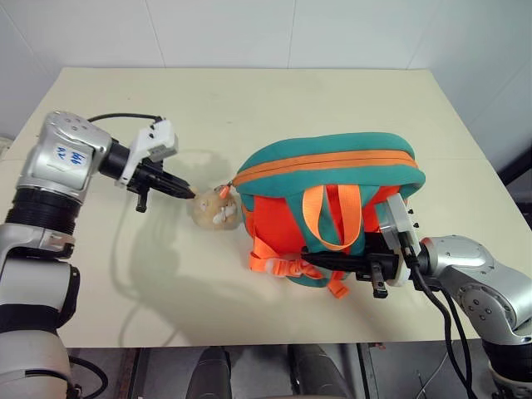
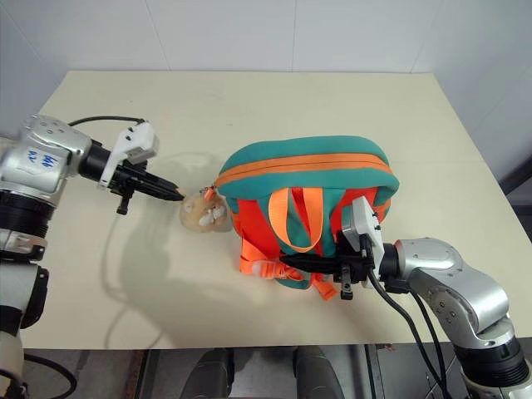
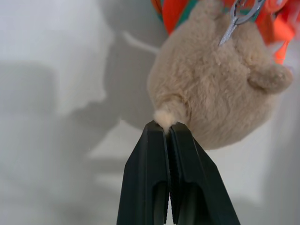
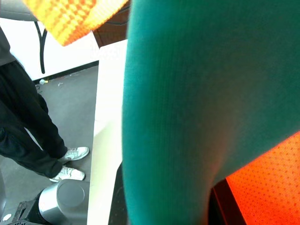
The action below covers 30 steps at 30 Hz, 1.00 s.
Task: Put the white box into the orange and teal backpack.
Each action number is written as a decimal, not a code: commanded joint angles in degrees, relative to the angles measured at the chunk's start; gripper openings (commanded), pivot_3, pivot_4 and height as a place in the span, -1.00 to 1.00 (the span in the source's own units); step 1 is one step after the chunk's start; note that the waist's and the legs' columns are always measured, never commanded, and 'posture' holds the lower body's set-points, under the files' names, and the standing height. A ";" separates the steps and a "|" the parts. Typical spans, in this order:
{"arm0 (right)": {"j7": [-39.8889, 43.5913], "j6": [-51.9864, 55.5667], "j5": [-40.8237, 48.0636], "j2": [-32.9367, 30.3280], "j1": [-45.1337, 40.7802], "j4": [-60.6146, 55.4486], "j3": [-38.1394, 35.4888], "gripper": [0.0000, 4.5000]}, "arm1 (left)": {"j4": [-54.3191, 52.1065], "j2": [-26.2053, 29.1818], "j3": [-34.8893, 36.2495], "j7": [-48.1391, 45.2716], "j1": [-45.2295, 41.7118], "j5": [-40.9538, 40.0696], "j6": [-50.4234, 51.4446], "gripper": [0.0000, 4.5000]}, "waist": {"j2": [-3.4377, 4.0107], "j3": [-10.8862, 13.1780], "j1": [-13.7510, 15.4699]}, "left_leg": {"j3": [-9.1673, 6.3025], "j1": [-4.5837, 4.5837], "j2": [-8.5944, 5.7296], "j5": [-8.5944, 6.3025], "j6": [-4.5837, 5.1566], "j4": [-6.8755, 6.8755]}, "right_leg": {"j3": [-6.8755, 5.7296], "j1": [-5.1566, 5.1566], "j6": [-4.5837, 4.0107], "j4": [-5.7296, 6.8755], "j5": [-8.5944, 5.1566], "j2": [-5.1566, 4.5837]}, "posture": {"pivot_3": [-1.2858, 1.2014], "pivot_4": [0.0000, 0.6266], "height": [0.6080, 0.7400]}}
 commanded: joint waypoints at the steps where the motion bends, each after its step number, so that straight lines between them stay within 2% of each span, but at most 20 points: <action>1: 0.32 -0.52 0.79 0.37 0.12 -0.93 -0.63 -1.00 | 5.25 -0.91 -1.92 -1.04 -2.19 4.55 -4.01 -1.00 | 0.00 0.00 -0.01 | 0.00 0.00 0.00 0.00 0.00 0.00 | 0.00 0.00 0.00 0.00 0.00 0.00 | 0.03 -0.52 1.00; 9: 0.26 -0.48 0.58 0.58 -0.21 -0.68 -0.30 -1.00 | 16.97 -6.87 -5.73 -1.43 -5.82 10.47 -13.56 -1.00 | 0.00 0.00 -0.11 | 0.00 0.01 0.00 0.00 0.00 0.01 | 0.00 0.01 0.00 0.00 0.00 0.00 | 0.03 -0.52 1.00; 18: 0.38 -0.59 0.25 0.80 -1.09 -0.14 0.09 -1.00 | 21.16 -11.08 -5.12 -0.40 -5.13 12.20 -19.27 -1.00 | 0.00 0.00 -0.09 | 0.00 0.02 0.00 0.00 0.00 0.02 | 0.00 0.02 0.01 0.01 0.00 0.00 | 0.03 -0.52 1.00; 20: 0.10 -0.34 0.14 0.32 -1.15 -0.33 -0.25 -1.00 | 16.04 -10.74 0.81 -2.22 -2.87 5.07 -14.80 -1.00 | 0.00 0.00 -0.11 | 0.00 0.02 0.00 0.00 0.00 0.02 | 0.00 0.02 0.01 0.01 0.00 0.00 | 0.03 -0.52 1.00; 24: -0.02 0.10 0.15 -0.33 -1.33 -0.38 -0.82 -1.00 | 4.33 -9.32 7.32 -3.48 1.93 -2.54 -4.70 -1.00 | 0.00 0.00 -0.14 | -0.02 0.00 0.00 0.00 0.00 0.01 | -0.01 0.01 0.02 0.06 0.00 0.00 | 0.03 -0.52 1.00; 27: 0.34 0.51 0.54 -0.93 -1.80 -0.14 -1.16 -1.00 | -5.04 -7.23 9.47 -1.98 6.28 -5.03 -0.21 -1.00 | 0.00 0.00 0.02 | -0.03 -0.01 0.00 0.00 0.00 0.01 | -0.03 0.01 0.03 0.08 -0.02 -0.01 | 0.03 -0.52 1.00; 30: 0.84 0.93 0.98 -1.44 -2.26 0.15 -1.35 -1.00 | -9.63 -6.33 11.34 0.54 8.91 -6.26 1.02 -1.00 | 0.00 0.00 0.20 | -0.03 0.00 0.00 0.00 -0.01 0.05 | -0.03 0.02 0.03 0.10 -0.02 -0.01 | 0.03 -0.52 1.00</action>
